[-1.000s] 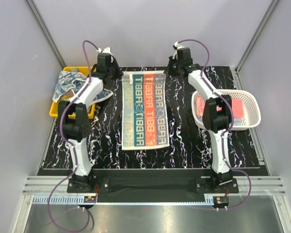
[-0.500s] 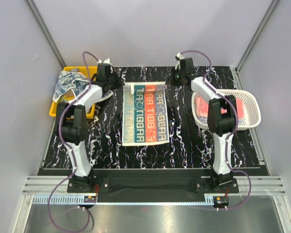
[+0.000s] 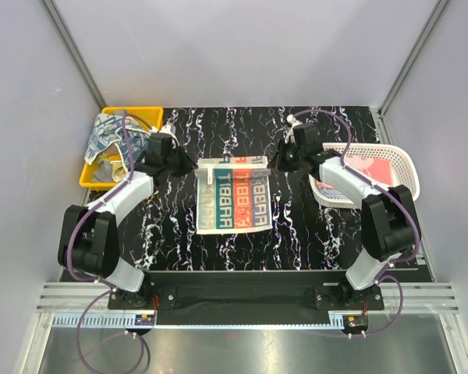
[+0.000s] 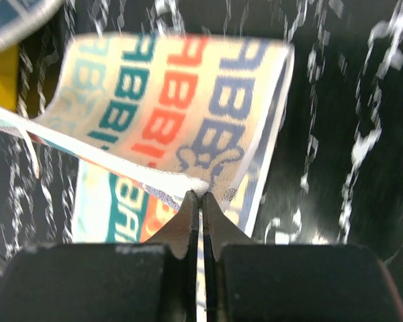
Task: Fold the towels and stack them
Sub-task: Fold the towel
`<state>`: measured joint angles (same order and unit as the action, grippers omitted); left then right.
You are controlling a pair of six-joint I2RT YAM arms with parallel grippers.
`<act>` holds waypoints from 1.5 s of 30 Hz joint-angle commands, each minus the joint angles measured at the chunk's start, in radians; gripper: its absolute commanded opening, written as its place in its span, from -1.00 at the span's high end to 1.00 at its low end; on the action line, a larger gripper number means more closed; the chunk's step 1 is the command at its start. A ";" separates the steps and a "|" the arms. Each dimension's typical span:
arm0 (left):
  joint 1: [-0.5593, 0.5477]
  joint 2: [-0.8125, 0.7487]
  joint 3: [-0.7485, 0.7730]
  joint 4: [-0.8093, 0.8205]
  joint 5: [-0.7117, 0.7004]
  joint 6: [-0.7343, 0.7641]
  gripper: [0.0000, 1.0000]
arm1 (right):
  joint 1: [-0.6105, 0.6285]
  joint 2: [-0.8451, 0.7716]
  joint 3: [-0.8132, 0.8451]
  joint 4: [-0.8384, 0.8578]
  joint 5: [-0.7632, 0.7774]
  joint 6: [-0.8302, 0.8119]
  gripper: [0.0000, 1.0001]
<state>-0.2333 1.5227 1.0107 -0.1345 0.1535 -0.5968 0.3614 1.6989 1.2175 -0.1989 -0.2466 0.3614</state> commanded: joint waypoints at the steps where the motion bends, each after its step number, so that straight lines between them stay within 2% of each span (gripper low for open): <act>1: -0.015 -0.077 -0.081 0.024 -0.048 -0.006 1.00 | 0.017 -0.068 -0.099 0.035 0.043 0.020 1.00; 9: -0.061 -0.188 -0.207 0.033 -0.058 -0.006 1.00 | 0.063 -0.146 -0.214 0.044 0.067 0.045 1.00; 21: -0.101 -0.315 -0.267 -0.020 -0.088 0.011 1.00 | 0.090 -0.225 -0.286 0.035 0.099 0.063 1.00; 32: -0.126 -0.383 -0.307 -0.062 -0.100 0.019 1.00 | 0.117 -0.320 -0.335 0.006 0.124 0.082 1.00; 45: -0.166 -0.444 -0.408 -0.045 -0.120 -0.001 1.00 | 0.162 -0.357 -0.426 0.027 0.142 0.108 1.00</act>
<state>-0.3943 1.1080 0.6281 -0.2150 0.0742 -0.6006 0.5098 1.3792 0.8040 -0.1879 -0.1463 0.4580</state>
